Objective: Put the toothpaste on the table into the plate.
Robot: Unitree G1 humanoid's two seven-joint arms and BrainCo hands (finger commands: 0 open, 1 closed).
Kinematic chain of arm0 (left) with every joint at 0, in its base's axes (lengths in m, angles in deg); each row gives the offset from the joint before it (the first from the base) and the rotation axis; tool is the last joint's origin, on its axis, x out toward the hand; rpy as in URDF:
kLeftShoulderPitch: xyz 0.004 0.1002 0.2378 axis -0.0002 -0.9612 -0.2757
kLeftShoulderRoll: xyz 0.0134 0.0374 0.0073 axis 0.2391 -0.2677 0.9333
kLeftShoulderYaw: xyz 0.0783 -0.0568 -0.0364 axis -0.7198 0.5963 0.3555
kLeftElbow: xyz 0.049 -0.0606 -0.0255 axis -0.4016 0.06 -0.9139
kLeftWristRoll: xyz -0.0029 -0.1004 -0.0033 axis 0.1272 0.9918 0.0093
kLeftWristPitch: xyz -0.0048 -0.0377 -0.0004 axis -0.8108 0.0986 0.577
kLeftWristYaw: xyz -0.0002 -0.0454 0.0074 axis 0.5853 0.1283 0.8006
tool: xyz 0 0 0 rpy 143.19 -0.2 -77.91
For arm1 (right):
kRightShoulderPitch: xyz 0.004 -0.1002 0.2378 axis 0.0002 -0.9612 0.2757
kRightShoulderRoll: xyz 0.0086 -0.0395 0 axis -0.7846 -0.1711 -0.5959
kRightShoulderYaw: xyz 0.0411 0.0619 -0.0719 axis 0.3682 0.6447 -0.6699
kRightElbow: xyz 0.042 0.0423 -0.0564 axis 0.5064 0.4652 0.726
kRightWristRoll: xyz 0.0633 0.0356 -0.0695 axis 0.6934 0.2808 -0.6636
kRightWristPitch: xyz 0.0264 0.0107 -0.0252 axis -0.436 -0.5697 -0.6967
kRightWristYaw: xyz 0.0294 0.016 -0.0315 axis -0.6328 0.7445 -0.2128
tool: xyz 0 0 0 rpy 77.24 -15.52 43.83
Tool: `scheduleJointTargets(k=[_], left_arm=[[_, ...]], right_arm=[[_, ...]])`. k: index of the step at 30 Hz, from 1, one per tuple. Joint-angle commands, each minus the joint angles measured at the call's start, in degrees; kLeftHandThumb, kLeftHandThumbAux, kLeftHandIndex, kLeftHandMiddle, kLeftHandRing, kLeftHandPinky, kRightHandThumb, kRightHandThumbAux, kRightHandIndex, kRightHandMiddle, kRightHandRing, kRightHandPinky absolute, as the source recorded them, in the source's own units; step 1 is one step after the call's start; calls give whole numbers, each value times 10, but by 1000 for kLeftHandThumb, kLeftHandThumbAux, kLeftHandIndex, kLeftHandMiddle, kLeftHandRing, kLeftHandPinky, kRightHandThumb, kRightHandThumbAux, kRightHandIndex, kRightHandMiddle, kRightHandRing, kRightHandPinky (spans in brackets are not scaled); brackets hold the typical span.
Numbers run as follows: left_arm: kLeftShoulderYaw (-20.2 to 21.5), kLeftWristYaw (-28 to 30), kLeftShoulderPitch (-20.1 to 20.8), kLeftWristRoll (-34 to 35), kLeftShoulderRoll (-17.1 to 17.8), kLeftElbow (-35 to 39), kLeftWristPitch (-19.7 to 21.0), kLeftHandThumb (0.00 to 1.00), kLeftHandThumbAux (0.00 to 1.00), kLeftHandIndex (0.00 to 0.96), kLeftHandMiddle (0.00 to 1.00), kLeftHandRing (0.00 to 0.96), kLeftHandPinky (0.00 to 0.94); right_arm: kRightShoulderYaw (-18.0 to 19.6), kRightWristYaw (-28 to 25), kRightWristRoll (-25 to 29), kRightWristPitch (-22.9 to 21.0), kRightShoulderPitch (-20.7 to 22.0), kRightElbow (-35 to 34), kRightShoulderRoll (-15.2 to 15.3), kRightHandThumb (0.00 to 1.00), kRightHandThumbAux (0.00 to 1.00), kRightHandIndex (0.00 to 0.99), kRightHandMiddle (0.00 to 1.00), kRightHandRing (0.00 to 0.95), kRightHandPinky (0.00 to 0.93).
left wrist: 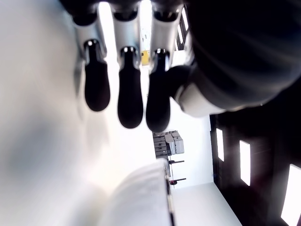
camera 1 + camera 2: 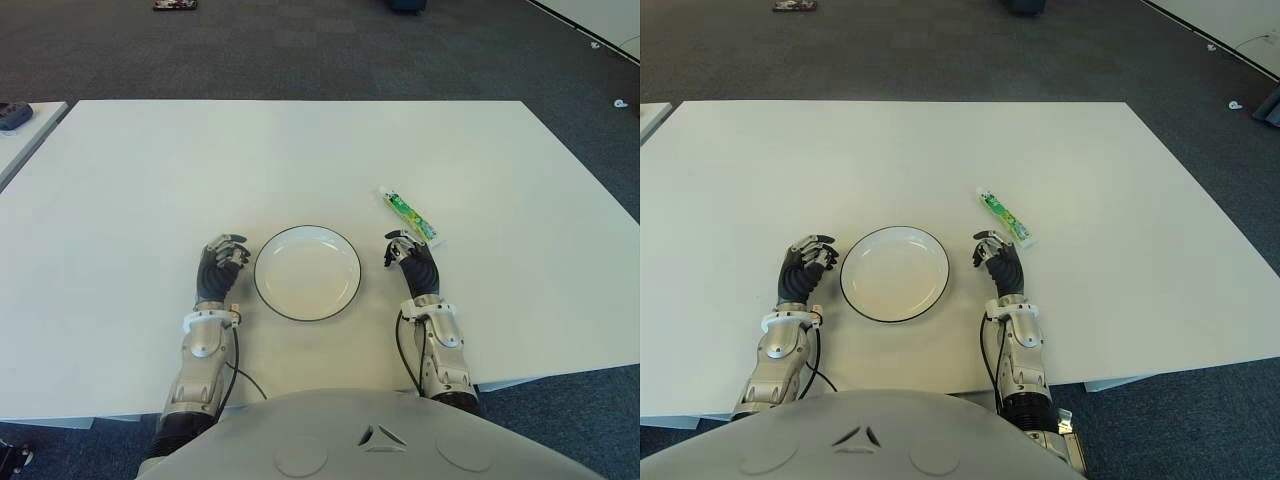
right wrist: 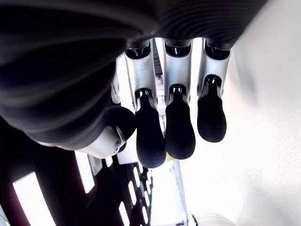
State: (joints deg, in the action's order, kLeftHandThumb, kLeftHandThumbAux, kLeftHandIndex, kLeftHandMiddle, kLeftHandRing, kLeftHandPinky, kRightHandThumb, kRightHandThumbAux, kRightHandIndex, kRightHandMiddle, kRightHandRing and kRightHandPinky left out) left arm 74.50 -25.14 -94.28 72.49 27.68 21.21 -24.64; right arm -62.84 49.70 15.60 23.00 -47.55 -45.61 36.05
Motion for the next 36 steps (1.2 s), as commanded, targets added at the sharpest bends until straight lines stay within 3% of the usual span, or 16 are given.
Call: scheduleJointTargets(k=[1,11,27,36], left_arm=[[-2,3,-17,-6,-3,-18,33,705,719,428,565,576,548],[-2,6,-16,-5,-2,-18,30,704,719,428,565,582,569],[0,6,-12,-2,-2,-20,27,704,720,428,583,597,584],[0,6,-12,-2,-3,-20,24,705,719,429,607,617,599]], right_arm=[[0,0,3,-14,-11,18,-3,695,728,434,705,694,675],[2,-6,7,-11,-7,20,0,696,728,434,697,685,658],[8,-3,3,-22,10,-40,16,699,727,434,661,654,651],[2,89,-136,-17,40,-109,54,694,726,424,597,570,529]])
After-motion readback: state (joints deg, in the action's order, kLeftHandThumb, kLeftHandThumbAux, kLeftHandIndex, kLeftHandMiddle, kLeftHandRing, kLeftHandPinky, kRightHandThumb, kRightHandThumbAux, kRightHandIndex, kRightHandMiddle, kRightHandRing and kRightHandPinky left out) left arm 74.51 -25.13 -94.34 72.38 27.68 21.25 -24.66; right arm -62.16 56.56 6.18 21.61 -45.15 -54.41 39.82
